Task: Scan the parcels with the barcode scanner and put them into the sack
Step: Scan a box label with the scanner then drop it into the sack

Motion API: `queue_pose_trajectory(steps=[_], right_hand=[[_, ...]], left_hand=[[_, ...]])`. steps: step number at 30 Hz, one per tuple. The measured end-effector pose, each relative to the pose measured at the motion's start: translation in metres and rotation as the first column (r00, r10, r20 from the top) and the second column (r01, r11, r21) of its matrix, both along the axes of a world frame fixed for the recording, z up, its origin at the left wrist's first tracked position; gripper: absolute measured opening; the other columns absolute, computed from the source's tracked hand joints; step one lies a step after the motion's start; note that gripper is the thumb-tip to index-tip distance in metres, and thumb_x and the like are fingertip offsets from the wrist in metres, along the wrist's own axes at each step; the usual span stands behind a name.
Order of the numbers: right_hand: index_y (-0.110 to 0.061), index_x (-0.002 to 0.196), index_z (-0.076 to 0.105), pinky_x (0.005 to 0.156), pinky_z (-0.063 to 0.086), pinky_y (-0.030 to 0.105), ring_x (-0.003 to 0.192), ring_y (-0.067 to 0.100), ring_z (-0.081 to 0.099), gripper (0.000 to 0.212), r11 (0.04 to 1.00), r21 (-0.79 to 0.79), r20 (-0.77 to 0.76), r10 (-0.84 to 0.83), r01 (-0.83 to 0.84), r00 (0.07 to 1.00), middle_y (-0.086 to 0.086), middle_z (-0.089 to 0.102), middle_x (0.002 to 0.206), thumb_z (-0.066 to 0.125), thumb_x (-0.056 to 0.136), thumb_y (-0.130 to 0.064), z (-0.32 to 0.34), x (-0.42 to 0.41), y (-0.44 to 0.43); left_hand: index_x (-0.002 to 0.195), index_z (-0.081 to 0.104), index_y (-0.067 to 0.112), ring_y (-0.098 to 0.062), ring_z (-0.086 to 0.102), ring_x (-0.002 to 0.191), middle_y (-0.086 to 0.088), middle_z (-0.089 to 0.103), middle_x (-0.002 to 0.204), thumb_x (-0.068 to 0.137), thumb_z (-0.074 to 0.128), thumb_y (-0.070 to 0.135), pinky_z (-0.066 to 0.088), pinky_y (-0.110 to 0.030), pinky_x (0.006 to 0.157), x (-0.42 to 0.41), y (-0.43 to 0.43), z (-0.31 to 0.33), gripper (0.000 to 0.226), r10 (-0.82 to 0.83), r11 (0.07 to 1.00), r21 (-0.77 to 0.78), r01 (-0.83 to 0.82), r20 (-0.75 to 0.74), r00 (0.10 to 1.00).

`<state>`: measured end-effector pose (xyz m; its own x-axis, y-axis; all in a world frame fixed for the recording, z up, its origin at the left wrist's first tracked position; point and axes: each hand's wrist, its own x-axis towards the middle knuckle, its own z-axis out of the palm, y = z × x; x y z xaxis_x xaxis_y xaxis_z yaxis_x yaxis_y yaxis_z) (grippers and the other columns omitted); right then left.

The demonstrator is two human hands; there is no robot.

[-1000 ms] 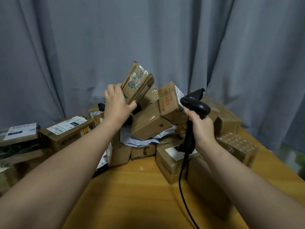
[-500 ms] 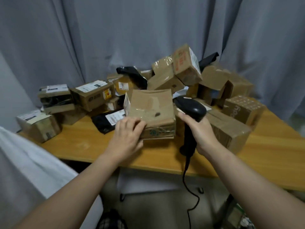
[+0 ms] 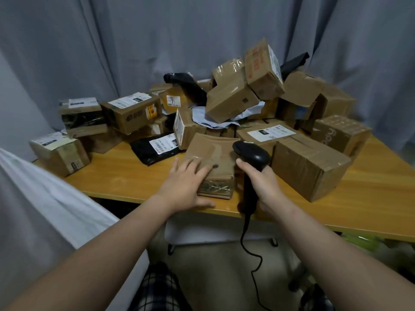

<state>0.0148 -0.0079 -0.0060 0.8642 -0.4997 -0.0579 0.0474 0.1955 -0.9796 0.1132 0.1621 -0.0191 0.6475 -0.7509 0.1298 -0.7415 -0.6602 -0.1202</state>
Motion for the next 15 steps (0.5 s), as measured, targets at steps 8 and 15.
queue_pose_trajectory(steps=[8, 15], right_hand=[[-0.029, 0.099, 0.064, 0.079, 0.048, 0.025, 0.101, 0.010, 0.062, 0.014, 0.999, 0.007, -0.023, -0.033, 0.034, 0.999, -0.007, 0.069, 0.104, 0.069, 0.088, -0.022, -0.002, 0.001, 0.016], [-0.014, 0.113, 0.066, 0.084, 0.049, 0.031, 0.094, 0.018, 0.061, 0.027, 0.996, -0.037, -0.012, -0.083, 0.083, 0.996, -0.003, 0.066, 0.095, 0.070, 0.088, -0.023, -0.013, -0.017, 0.018]], left_hand=[[0.147, 0.029, 0.018, -0.038, 0.037, 0.133, -0.021, 0.040, 0.144, 0.051, 0.067, 0.082, 0.022, -0.056, 0.113, -0.001, 0.012, -0.026, 0.122, -0.015, 1.000, 0.002, 0.015, 0.201, 0.979], [0.126, 0.044, 0.014, -0.031, 0.058, 0.107, -0.012, 0.062, 0.118, 0.055, 0.082, 0.050, 0.041, -0.043, 0.092, -0.008, 0.037, -0.036, 0.089, -0.143, 0.956, -0.188, 0.223, 0.366, 0.920]])
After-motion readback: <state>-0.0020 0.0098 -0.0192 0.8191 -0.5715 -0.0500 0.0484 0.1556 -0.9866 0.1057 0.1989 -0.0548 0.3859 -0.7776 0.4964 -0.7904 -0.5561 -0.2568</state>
